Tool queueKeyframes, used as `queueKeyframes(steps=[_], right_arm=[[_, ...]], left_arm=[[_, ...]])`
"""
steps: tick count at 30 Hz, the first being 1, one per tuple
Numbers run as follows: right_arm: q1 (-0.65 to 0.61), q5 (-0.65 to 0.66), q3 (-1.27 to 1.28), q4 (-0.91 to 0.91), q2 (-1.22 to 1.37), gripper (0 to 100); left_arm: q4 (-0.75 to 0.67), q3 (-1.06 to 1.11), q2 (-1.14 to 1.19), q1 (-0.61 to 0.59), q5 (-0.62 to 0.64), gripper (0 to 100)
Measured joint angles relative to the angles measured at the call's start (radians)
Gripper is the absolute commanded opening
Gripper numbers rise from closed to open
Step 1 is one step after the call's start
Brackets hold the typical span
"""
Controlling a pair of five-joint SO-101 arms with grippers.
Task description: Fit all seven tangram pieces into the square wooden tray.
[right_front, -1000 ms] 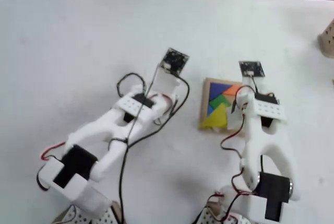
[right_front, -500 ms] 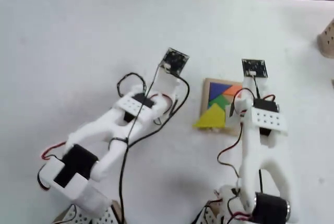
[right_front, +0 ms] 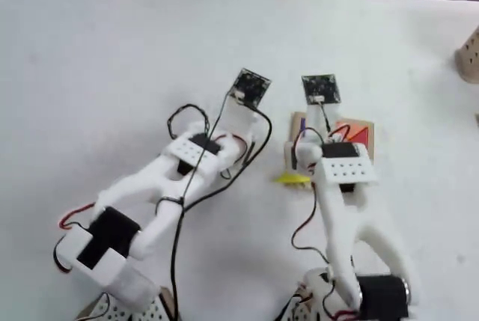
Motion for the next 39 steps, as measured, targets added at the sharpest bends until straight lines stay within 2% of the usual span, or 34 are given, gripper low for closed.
queueKeyframes(steps=[6,13,22,27,30,35,39], right_arm=[[-0.021,0.000,-0.003,-0.127,0.130,1.8],[0.052,0.083,-0.005,-0.143,0.133,1.8],[0.155,0.095,-0.002,-0.092,0.091,1.8],[0.184,0.097,0.020,0.012,-0.074,1.8],[0.163,0.101,0.124,0.051,-0.229,1.7],[0.126,0.175,0.295,0.153,-0.497,1.8],[0.160,0.212,0.348,0.176,-0.562,1.9]], left_arm=[[0.000,0.000,0.000,0.000,0.000,2],[0.000,0.000,0.000,-0.015,0.000,2],[0.000,0.000,0.000,-0.017,0.000,2],[0.000,0.000,0.000,-0.017,0.000,2],[0.000,0.000,0.000,-0.017,0.000,2],[0.000,0.000,0.000,-0.017,0.000,2],[0.000,0.000,0.000,-0.017,0.000,2]])
